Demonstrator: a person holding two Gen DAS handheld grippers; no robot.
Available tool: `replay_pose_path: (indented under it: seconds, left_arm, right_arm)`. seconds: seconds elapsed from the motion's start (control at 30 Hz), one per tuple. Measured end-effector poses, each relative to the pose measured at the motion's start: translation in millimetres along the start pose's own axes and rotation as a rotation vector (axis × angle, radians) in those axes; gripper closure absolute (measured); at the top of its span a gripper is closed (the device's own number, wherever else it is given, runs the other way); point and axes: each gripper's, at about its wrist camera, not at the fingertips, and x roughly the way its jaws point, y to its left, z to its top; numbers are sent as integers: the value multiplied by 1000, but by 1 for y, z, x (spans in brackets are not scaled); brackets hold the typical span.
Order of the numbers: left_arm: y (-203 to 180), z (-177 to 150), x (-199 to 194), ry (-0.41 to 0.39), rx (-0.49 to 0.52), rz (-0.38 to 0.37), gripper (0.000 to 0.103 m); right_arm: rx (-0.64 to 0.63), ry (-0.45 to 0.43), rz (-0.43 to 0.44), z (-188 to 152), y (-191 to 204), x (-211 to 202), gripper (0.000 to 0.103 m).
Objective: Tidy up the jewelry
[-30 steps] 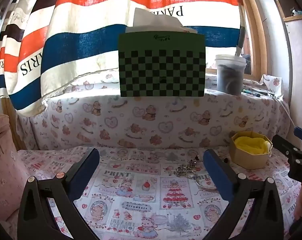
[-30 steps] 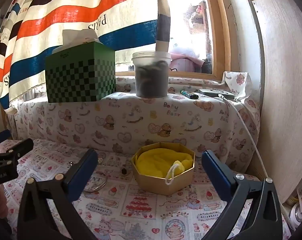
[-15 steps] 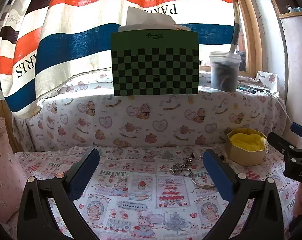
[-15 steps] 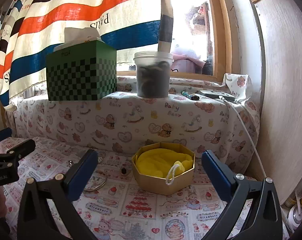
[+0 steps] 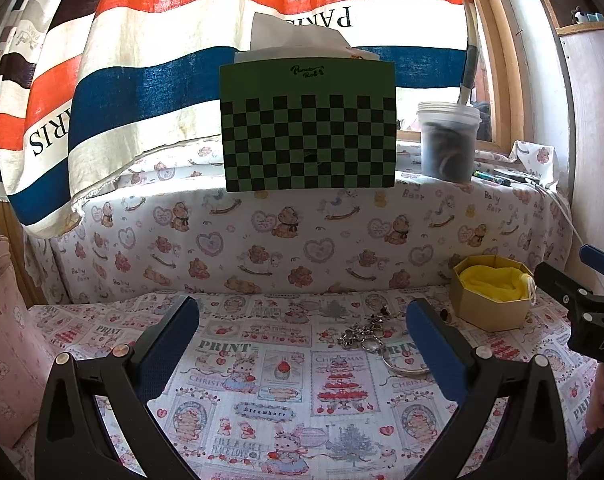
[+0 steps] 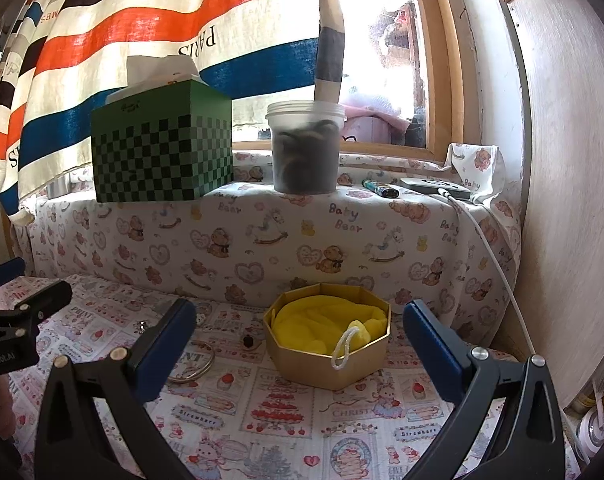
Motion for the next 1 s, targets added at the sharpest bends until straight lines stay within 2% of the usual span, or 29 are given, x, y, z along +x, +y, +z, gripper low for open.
replay_pose_path:
  seconds: [0.73,1.0]
  left_arm:
    - [3,4,-4,-19,13,-6,0]
    - [-8,1,-10,-48,39,4,0]
  right_arm:
    - [2,0,0,0,0,0,0]
    - [5,0,-1,0,0,0,0]
